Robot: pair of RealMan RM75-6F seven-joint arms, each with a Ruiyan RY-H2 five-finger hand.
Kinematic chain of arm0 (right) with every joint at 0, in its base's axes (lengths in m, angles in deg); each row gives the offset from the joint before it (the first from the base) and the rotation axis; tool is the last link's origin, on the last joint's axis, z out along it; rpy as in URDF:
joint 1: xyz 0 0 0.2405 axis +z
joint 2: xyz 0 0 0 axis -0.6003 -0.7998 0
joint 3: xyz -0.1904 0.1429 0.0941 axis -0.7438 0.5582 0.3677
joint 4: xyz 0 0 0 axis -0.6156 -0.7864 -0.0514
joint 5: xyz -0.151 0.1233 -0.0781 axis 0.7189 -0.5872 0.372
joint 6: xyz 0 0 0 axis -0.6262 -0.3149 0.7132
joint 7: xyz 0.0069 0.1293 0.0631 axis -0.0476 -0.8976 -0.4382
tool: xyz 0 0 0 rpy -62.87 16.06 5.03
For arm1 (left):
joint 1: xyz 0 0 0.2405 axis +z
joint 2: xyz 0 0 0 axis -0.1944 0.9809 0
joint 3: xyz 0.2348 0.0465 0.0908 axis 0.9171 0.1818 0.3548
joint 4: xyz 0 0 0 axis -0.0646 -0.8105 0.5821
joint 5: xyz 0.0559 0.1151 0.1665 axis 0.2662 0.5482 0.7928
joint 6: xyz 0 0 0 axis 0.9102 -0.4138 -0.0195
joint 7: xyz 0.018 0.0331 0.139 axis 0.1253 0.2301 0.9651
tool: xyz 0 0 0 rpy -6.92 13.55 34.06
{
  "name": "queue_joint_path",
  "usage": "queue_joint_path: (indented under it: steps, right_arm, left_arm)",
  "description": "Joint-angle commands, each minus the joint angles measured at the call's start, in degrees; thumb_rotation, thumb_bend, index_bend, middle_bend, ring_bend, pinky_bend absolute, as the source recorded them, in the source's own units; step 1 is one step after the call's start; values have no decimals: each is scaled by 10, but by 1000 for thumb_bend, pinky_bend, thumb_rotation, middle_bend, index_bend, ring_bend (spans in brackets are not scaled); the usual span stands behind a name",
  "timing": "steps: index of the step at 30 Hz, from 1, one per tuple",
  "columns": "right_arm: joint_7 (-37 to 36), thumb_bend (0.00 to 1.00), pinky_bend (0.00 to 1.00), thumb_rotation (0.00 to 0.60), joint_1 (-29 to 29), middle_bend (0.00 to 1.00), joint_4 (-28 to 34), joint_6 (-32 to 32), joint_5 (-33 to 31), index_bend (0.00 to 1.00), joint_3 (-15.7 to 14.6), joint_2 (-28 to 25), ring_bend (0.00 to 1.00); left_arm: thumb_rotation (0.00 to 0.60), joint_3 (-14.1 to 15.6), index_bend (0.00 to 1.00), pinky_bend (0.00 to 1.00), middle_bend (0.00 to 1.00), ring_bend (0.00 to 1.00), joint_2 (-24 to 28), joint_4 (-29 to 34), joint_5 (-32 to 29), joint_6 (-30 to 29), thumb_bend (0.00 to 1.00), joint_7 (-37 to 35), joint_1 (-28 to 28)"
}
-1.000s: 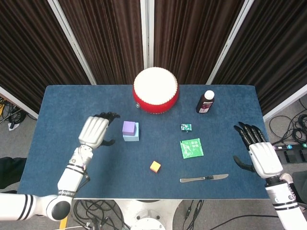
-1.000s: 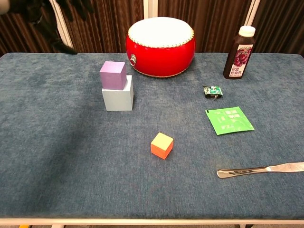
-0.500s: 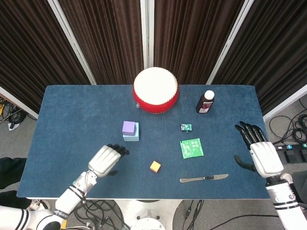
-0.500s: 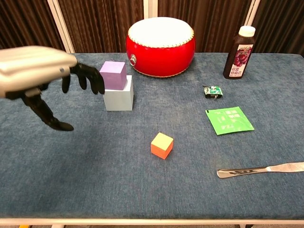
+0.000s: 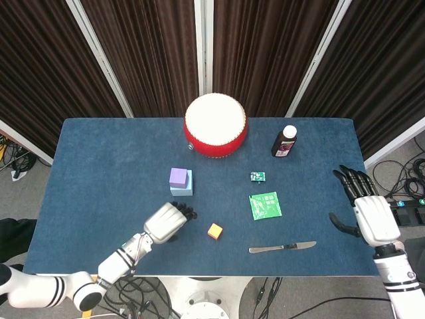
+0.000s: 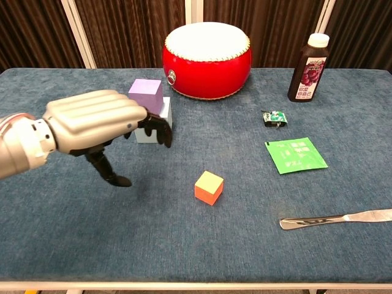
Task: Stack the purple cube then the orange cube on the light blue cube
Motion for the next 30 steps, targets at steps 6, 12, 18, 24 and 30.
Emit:
queue_joint_path:
  steps: [6,12,18,24,30]
  right_arm:
    - [-25,216,0,600,-10,5,-7,-25,-4,0,10,-2,0]
    - [-28,215,0,600,-13,5,-8,-27,-7,0,12,-3,0]
    - [-24,216,0,600,-13,5,-7,-29,-8,0,14,-2,0]
    - [-38,215,0,600,-22,5,-8,-48,-11,0,21,-4,0]
    - [-52,215,0,600,-26,5,-10,-53,-14,0,25,-8,0]
  left_arm:
    - [600,-1,393,475,448,361,-37,-67,85,-3,197,-66,-12]
    - [600,21,385,473,450,361,-64,-165,179,-34,197,-149,-23]
    - [600,24,385,472,451,361,-84,-226,211,-48,198,-210,-32]
    - [600,22,385,472,457,364,-105,-251,245,-75,201,-236,-43]
    - [600,30,385,472,459,365,-132,-305,277,-81,202,-246,-57]
